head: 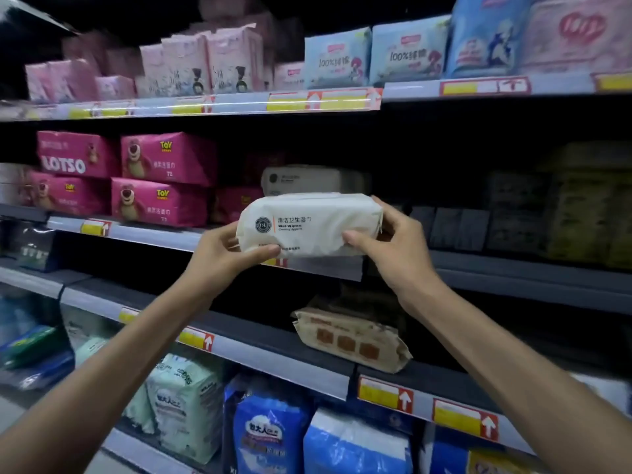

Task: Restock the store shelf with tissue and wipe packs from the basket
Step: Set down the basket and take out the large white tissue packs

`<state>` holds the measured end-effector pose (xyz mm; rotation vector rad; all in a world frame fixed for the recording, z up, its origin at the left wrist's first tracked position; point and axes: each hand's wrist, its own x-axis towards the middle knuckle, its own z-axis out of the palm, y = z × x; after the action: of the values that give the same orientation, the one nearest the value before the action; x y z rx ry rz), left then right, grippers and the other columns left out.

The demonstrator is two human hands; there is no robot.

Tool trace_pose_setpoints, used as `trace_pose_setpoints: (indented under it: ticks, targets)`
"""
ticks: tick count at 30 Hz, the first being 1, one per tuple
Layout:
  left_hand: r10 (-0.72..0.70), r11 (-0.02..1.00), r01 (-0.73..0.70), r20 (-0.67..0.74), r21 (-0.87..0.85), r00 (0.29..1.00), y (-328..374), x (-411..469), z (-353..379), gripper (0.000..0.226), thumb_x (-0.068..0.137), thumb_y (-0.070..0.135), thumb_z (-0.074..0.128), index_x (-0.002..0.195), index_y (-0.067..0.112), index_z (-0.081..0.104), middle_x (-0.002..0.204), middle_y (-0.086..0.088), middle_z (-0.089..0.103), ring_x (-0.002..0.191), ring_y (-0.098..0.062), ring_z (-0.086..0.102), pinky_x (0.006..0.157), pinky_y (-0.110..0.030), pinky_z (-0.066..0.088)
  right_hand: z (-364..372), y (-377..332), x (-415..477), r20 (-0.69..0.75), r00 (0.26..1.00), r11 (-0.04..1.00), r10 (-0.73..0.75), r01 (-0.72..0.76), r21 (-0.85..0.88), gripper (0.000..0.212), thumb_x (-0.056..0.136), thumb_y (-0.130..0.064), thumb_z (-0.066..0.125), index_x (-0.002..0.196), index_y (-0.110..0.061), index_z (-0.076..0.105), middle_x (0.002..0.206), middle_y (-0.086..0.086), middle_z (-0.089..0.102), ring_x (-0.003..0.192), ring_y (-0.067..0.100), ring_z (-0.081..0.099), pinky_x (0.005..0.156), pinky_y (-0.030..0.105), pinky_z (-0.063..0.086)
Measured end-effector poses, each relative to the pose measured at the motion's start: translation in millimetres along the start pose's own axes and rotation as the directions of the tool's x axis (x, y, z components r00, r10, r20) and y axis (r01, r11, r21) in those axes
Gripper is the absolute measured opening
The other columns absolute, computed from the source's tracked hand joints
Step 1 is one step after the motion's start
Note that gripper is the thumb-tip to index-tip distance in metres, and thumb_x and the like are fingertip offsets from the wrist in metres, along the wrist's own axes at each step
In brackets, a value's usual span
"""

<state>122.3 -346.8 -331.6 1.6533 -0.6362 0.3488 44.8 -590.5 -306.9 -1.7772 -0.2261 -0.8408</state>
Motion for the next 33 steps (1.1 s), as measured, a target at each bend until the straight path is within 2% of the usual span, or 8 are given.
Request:
trace_pose_setpoints:
  ticks: [2,6,8,11,16,20,26,33]
  targets:
    - [0.037,0.996,-0.037,0.008,0.084,0.999,-5.6,30.5,-10.2,0.029,0.079,0.010,0.087,0.107,0.016,0.078,0.096,0.006,0.082,0.089,-0.003,0.075,0.077,-0.012,0.054,13.0,8.4,28.9,-0.033,0.999,0.999,-0.003,0.002,-0.038,0.069,0.083,-0.008,0.084,0.146,-0.017,0.057,0.115,-0.020,0.068,0.101,-0.014,0.062,0.085,0.007,0.051]
    - [0.052,0.981,-0.045,-0.031,0.190,0.998,-23.7,81.5,-17.8,0.035,0.077,0.015,0.091,0.110,0.015,0.079,0.097,0.008,0.081,0.093,-0.008,0.075,0.081,-0.021,0.059,35.6,32.3,71.8,-0.106,0.994,0.989,0.029,-0.044,-0.143,0.077,0.077,-0.022,0.090,0.146,-0.019,0.058,0.129,-0.008,0.070,0.117,0.008,0.065,0.103,0.031,0.053]
    - [0.018,0.944,0.006,-0.070,0.329,0.997,-38.4,94.8,-14.6,0.039,0.072,0.032,0.095,0.107,0.023,0.081,0.092,0.011,0.081,0.091,-0.009,0.076,0.084,-0.034,0.061,46.9,42.9,74.5,-0.132,0.982,0.964,0.137,-0.162,-0.209,0.061,0.078,-0.017,0.089,0.135,-0.017,0.067,0.122,-0.002,0.073,0.108,0.012,0.068,0.092,0.028,0.055]
    - [-0.070,0.884,0.136,-0.162,0.447,0.984,-53.3,95.3,-7.9,0.053,0.060,0.055,0.090,0.104,0.027,0.080,0.086,0.010,0.077,0.088,-0.016,0.073,0.082,-0.039,0.058,61.2,56.3,68.4,-0.198,0.947,0.895,0.252,-0.306,-0.325,0.030,0.079,-0.021,0.087,0.106,-0.013,0.077,0.105,0.005,0.076,0.095,0.023,0.070,0.075,0.033,0.055]
    - [-0.087,0.827,0.188,-0.210,0.530,0.974,-44.6,88.4,-0.8,0.050,0.070,0.040,0.092,0.113,0.025,0.073,0.095,0.005,0.074,0.101,-0.023,0.071,0.089,-0.044,0.057,60.1,46.1,68.5,-0.179,0.944,0.851,0.276,-0.326,-0.412,0.033,0.077,-0.019,0.088,0.107,-0.012,0.075,0.105,0.006,0.074,0.098,0.026,0.070,0.077,0.033,0.056]
    - [-0.104,0.759,0.184,-0.163,0.625,0.981,-26.8,72.3,-3.2,0.062,0.065,0.048,0.093,0.121,0.032,0.070,0.099,0.010,0.072,0.103,-0.020,0.070,0.085,-0.042,0.058,42.0,30.4,62.2,-0.171,0.941,0.817,0.293,-0.339,-0.467,0.027,0.078,-0.010,0.083,0.103,-0.021,0.080,0.104,0.003,0.077,0.097,0.024,0.071,0.072,0.028,0.052]
    - [-0.013,0.638,0.061,-0.069,0.767,0.998,8.0,37.5,-0.6,0.083,0.067,0.068,0.072,0.140,0.033,0.052,0.118,0.001,0.070,0.114,-0.023,0.064,0.084,-0.045,0.059,1.6,-2.3,33.4,-0.135,0.961,0.797,0.240,-0.275,-0.538,0.040,0.086,-0.022,0.078,0.125,-0.021,0.071,0.119,0.002,0.072,0.104,0.022,0.067,0.077,0.029,0.050]
    - [0.021,0.490,-0.108,0.112,0.865,0.993,48.9,-24.0,62.9,0.101,0.079,0.086,0.043,0.163,0.035,0.020,0.162,-0.007,0.034,0.143,-0.033,0.038,0.105,-0.050,0.047,-70.0,-29.6,-30.8,0.045,0.974,0.654,0.220,-0.113,-0.748,0.069,0.090,-0.053,0.068,0.151,-0.029,0.046,0.147,0.004,0.051,0.129,0.028,0.054,0.096,0.041,0.053]
